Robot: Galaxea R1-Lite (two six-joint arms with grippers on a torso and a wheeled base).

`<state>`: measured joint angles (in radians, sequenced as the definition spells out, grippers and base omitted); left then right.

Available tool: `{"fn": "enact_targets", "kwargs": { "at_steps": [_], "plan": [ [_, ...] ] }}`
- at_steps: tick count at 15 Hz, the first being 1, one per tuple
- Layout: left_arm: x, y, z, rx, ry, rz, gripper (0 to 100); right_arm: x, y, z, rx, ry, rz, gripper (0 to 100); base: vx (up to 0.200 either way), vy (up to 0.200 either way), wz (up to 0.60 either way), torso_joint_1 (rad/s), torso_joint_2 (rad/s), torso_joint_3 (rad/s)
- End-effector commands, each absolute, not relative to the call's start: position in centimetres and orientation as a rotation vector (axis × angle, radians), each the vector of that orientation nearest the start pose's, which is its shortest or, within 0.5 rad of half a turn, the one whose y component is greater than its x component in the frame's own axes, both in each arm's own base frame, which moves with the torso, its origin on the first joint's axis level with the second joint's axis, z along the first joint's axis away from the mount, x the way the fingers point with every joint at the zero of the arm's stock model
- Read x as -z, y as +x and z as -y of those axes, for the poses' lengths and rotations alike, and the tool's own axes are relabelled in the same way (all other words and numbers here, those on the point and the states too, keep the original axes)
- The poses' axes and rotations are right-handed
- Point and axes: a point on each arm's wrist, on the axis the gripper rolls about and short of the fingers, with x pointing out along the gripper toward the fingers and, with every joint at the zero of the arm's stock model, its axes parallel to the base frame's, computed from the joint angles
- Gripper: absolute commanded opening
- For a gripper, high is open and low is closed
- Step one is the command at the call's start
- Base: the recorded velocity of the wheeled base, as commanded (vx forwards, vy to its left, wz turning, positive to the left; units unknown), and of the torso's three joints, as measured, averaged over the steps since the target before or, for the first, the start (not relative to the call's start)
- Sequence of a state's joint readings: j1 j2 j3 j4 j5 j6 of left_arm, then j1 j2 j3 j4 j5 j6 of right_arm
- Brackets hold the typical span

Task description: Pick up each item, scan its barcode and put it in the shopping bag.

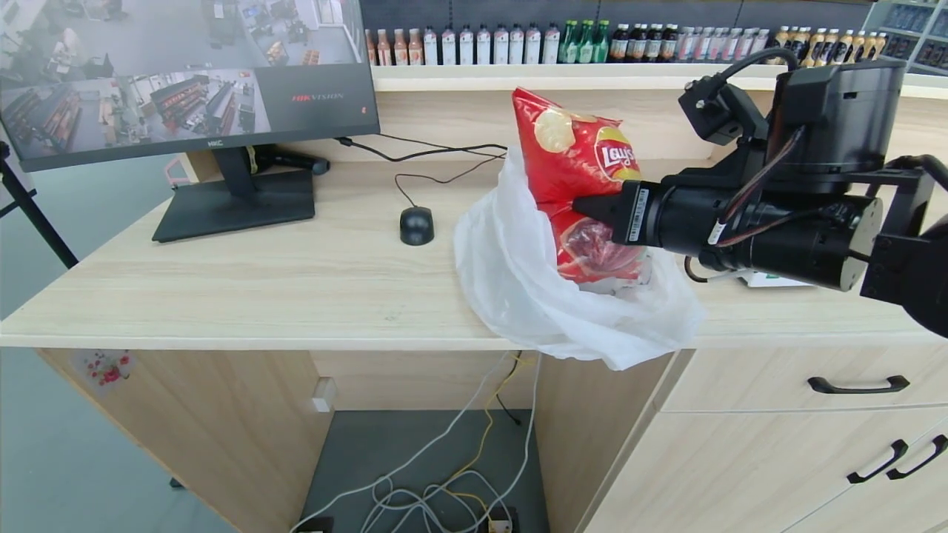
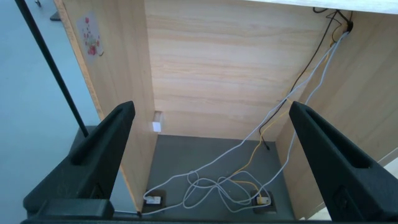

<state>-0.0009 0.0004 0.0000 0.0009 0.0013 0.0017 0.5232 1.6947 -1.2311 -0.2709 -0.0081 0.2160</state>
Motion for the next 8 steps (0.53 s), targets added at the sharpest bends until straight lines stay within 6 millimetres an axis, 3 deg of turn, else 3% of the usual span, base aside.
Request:
{"fn": "enact_targets", "kwargs": {
  "at_steps": [1, 8],
  "plan": [
    [-7.5, -2.3, 0.0, -0.002, 0.002, 0.000, 100, -25.6, 29.0, -16.7, -0.483, 0.148, -0.281, 0, 0.000, 0.000, 0.00, 0.000, 0.00, 0.000],
    [-7.5, -2.3, 0.0, 0.000, 0.003, -0.002, 100, -24.3, 29.9, -17.2, -0.473, 0.147, -0.302, 0, 0.000, 0.000, 0.00, 0.000, 0.00, 0.000]
  ]
}}
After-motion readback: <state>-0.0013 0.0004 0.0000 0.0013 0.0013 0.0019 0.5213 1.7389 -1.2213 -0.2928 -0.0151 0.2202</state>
